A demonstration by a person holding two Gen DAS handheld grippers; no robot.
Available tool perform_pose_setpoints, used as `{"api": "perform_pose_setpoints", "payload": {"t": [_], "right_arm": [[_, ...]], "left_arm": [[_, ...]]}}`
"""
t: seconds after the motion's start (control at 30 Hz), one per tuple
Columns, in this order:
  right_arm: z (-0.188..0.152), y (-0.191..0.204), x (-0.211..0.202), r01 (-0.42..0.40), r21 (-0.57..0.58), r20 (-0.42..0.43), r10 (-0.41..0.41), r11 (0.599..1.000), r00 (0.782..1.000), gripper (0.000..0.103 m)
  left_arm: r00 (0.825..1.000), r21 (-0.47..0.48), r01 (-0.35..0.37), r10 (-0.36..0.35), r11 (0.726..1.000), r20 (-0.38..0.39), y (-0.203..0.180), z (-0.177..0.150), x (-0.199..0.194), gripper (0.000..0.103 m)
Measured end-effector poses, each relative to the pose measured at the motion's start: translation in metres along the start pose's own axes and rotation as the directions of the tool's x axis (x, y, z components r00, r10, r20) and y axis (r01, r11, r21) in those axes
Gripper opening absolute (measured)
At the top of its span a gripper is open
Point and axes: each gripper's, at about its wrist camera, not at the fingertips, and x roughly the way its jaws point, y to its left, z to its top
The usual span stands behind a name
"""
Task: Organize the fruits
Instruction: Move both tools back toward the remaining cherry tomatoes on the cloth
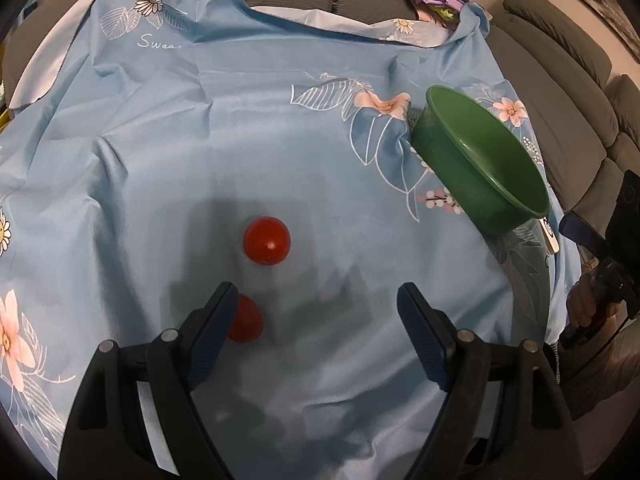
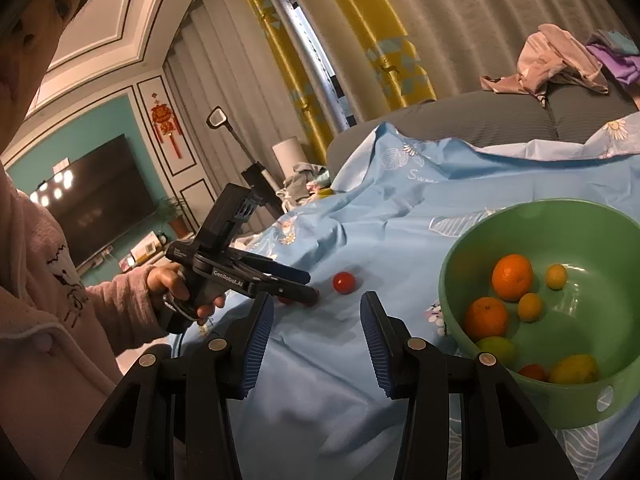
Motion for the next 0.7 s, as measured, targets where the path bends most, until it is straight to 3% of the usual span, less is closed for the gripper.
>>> {"api": "perform_pose_setpoints", "payload": {"t": [0.7], "right_arm": [[0.024, 0.047, 0.043, -0.039, -0.088, -0.117, 0.029, 0.995, 0.993, 0.046]], "left_arm": [[0.996, -0.036, -0.016, 0.019, 0.999, 0.083, 0.005, -0.027, -0.049, 0.082]]}}
